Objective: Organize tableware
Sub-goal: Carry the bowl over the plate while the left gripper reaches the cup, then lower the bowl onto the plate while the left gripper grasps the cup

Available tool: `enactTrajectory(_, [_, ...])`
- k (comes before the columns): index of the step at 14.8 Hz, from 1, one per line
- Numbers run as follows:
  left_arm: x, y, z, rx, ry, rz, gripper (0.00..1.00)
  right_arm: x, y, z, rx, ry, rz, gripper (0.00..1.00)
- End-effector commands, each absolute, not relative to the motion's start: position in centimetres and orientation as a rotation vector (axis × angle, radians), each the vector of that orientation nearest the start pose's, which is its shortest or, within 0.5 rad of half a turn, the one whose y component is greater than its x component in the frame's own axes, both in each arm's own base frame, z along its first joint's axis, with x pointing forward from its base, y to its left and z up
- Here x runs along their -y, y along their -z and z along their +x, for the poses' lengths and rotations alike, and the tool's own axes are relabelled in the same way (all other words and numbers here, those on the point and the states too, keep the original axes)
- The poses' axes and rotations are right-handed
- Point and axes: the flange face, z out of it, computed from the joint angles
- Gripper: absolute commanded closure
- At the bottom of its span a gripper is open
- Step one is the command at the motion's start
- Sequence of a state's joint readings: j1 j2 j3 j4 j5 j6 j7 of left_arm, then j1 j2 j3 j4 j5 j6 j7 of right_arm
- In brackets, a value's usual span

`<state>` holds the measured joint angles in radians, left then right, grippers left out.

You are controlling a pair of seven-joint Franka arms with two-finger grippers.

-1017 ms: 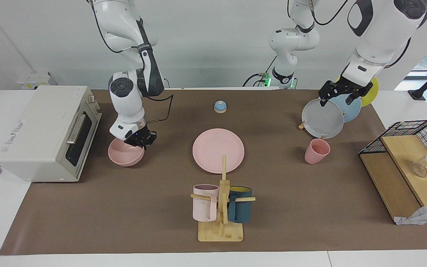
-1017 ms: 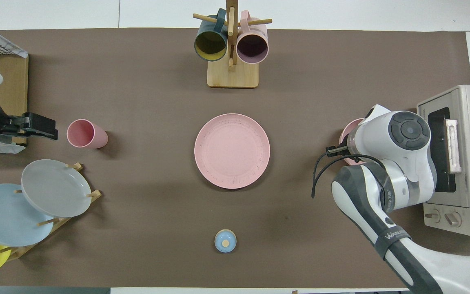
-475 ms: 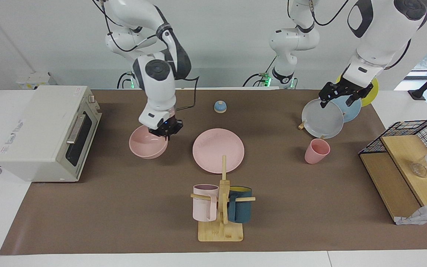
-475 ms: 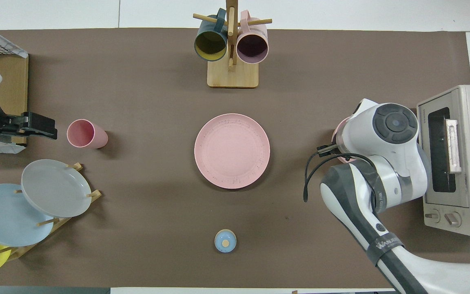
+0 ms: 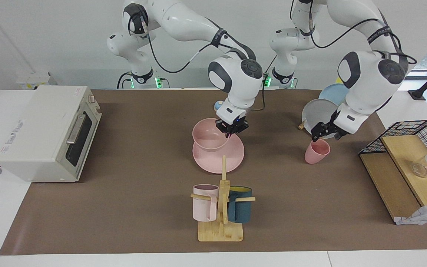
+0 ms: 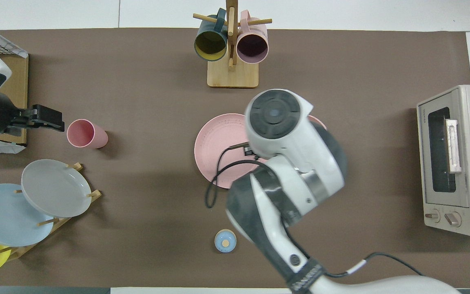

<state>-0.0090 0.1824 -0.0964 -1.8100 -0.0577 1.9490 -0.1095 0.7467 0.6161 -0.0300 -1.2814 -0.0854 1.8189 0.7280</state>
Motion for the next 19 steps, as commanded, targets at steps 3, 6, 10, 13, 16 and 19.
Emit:
enactTrajectory(3, [7.2, -40.8, 59.0, 0.098, -0.042, -3.215, 0.0, -49.6, -37.0, 53.7, 0.019, 0.036, -3.264, 1.0])
enactTrajectory(6, [7.2, -39.5, 58.0, 0.135, -0.095, -3.207, 0.0, -49.9, -37.2, 54.4, 0.008, 0.092, -3.21, 1.0])
enactTrajectory(10, [7.2, -38.6, 57.9, 0.159, -0.098, -3.205, 0.01, -50.6, -33.8, 53.6, 0.056, 0.069, -3.258, 1.0])
enactTrajectory(13, [7.2, -38.0, 57.6, 0.156, -0.088, -3.205, 0.35, -50.7, -33.0, 53.4, 0.12, 0.126, -3.325, 1.0])
enactTrajectory(16, [7.4, -37.5, 57.0, 0.135, -0.112, -3.201, 0.9, -50.9, -33.4, 53.4, 0.125, 0.13, -3.311, 0.85])
enactTrajectory(19, [7.2, -37.5, 57.0, 0.13, -0.118, -3.201, 1.0, -50.3, -35.2, 53.9, 0.1, 0.112, -3.281, 0.0])
